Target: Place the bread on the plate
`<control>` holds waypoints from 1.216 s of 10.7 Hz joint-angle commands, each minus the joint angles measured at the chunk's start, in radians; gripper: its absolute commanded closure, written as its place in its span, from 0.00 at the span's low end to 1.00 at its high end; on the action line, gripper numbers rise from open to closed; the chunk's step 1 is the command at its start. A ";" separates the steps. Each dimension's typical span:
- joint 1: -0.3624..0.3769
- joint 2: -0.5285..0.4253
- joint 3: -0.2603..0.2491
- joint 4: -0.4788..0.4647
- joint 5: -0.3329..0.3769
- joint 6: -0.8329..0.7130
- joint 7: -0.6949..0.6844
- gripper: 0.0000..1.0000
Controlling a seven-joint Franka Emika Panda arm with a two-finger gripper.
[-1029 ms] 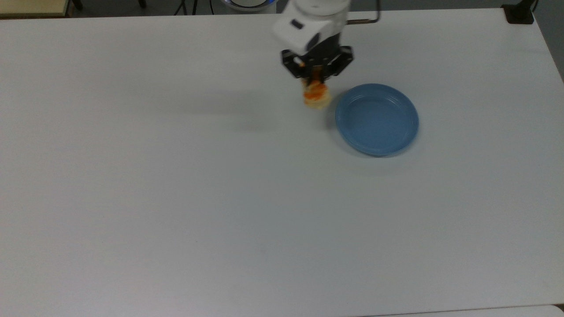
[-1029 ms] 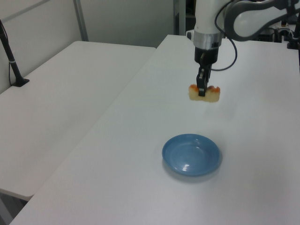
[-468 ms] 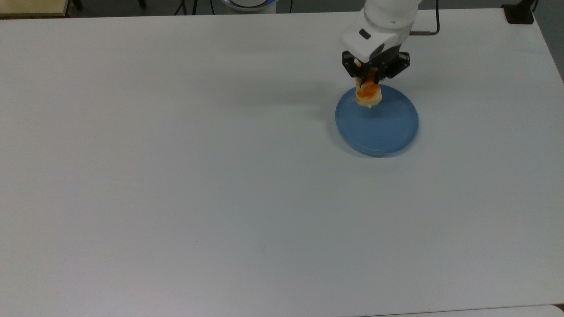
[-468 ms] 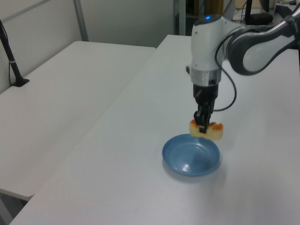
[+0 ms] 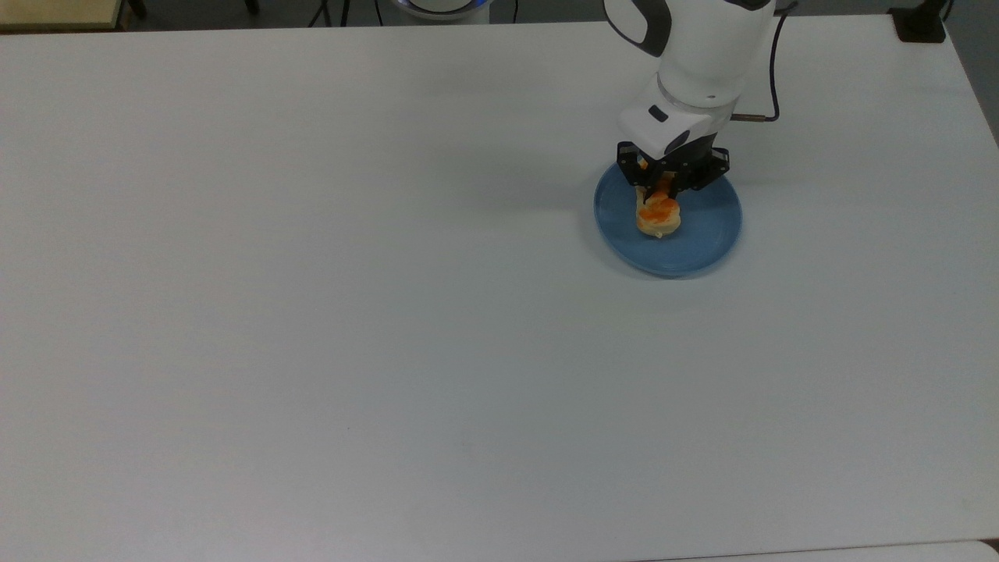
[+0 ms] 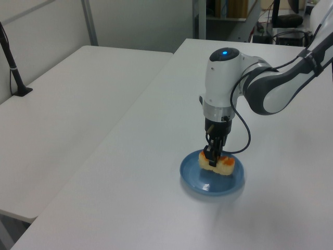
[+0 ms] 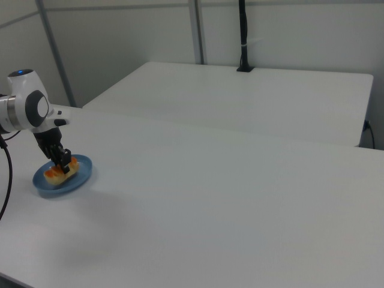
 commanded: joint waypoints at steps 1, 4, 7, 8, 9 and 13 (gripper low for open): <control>0.008 0.028 -0.007 0.033 -0.029 0.011 0.033 0.12; 0.010 0.025 -0.009 0.033 -0.038 0.002 0.031 0.00; -0.024 -0.056 -0.009 0.042 -0.033 -0.073 0.033 0.00; -0.066 -0.109 -0.009 0.068 -0.024 -0.142 0.034 0.00; -0.120 -0.154 -0.010 0.094 -0.012 -0.239 0.033 0.00; -0.298 -0.378 -0.088 0.119 0.092 -0.481 -0.149 0.00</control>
